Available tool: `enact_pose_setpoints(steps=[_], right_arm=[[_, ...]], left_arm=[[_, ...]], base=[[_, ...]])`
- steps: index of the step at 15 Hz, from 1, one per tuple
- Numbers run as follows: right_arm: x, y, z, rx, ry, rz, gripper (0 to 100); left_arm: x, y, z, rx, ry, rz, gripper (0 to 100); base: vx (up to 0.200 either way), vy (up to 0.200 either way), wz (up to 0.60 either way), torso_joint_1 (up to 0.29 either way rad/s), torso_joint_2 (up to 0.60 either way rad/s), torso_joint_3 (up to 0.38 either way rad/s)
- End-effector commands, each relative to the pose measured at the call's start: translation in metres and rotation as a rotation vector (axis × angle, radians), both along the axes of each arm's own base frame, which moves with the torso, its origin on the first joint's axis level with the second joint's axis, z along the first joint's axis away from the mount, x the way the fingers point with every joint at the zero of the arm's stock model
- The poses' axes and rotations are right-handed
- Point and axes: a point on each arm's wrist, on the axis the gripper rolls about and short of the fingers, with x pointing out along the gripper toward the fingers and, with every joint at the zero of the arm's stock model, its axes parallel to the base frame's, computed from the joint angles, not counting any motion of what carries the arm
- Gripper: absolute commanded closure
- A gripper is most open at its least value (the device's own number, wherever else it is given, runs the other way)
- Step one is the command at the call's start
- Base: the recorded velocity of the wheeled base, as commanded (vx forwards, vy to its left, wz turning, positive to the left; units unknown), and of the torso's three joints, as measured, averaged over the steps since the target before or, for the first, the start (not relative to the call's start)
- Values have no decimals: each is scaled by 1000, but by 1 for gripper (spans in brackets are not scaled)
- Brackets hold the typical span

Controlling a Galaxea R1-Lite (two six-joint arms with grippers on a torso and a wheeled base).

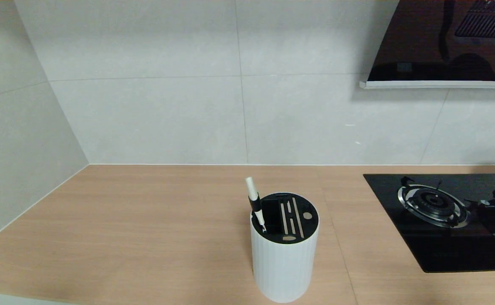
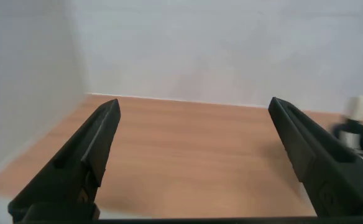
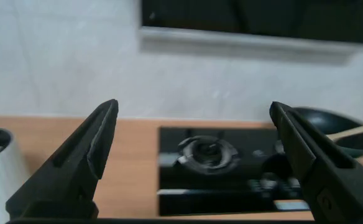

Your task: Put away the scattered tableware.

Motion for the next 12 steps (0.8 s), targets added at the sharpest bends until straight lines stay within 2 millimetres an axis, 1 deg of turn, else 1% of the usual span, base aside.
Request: enact_pose_setpoints(steps=[1, 2, 3, 4, 5, 6, 7, 8, 10, 12], right_arm=[[-26, 4, -21, -26, -111, -10, 0], [-22, 5, -31, -37, -83, 5, 0], [-21, 5, -33, -34, -76, -2, 0], [-15, 5, -41, -11, -45, -4, 0], [-11, 5, -49, 15, -16, 5, 0], [4, 6, -78, 59, 89, 27, 0], [13, 6, -99, 80, 163, 36, 0], [17, 6, -113, 118, 209, 59, 0], [17, 7, -115, 157, 222, 123, 0], [18, 9, -120, 148, 279, 173, 0]], left_arm=[[-23, -5, -16, -2, -89, 147, 0], [-28, -8, -31, 23, -107, 140, 0], [-24, -9, -38, 38, -90, 144, 0], [-16, -7, -48, 2, -76, 210, 0], [-11, -7, -54, -12, -67, 218, 0], [5, -7, -79, -17, 2, 214, 0], [18, -7, -103, -8, 60, 215, 0], [26, -7, -122, -5, 81, 210, 0], [27, -8, -131, -55, 151, 143, 0], [28, -10, -131, -43, 162, 45, 0]], base=[[0, 0, 0, 0, 0, 0], [0, 0, 0, 0, 0, 0], [0, 0, 0, 0, 0, 0], [0, 0, 0, 0, 0, 0], [0, 0, 0, 0, 0, 0], [0, 0, 0, 0, 0, 0], [0, 0, 0, 0, 0, 0], [0, 0, 0, 0, 0, 0], [0, 0, 0, 0, 0, 0], [0, 0, 0, 0, 0, 0]])
